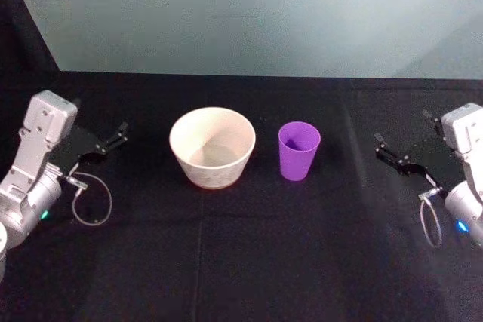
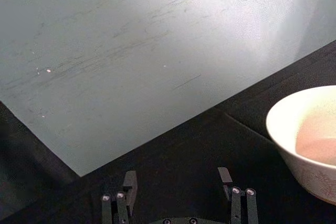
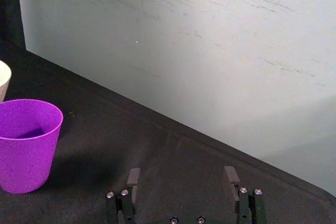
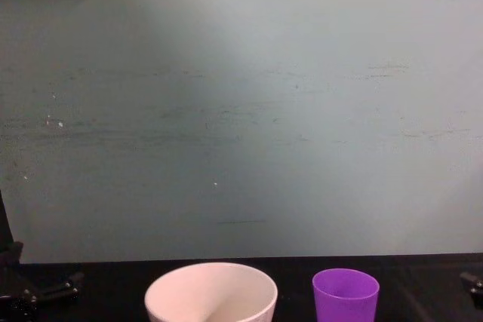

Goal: Pick up the cup and pour the mung beans from the cup into the bowl.

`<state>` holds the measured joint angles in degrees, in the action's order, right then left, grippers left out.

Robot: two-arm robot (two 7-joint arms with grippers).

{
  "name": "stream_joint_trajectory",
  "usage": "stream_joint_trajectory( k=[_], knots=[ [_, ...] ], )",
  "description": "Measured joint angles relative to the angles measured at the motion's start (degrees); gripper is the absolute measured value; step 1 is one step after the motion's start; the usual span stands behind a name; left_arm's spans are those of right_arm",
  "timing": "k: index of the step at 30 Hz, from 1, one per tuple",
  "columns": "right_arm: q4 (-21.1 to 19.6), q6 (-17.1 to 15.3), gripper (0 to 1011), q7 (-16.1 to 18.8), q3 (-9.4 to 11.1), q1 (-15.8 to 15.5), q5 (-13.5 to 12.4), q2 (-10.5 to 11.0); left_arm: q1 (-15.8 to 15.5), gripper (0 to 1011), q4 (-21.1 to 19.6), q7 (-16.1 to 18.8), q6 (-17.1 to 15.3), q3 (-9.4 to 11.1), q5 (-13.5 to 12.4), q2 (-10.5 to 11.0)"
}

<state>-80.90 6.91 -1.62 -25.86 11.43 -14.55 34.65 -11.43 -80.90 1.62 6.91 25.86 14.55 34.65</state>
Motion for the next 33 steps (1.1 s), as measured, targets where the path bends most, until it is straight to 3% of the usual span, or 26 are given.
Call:
stream_joint_trajectory(
  k=[33],
  knots=[
    [0.0, 0.0, 1003, 0.0, 0.0, 0.0, 0.0, 0.0, 0.0, 1000, 0.0, 0.0, 0.0, 0.0, 0.0, 0.0]
  ],
)
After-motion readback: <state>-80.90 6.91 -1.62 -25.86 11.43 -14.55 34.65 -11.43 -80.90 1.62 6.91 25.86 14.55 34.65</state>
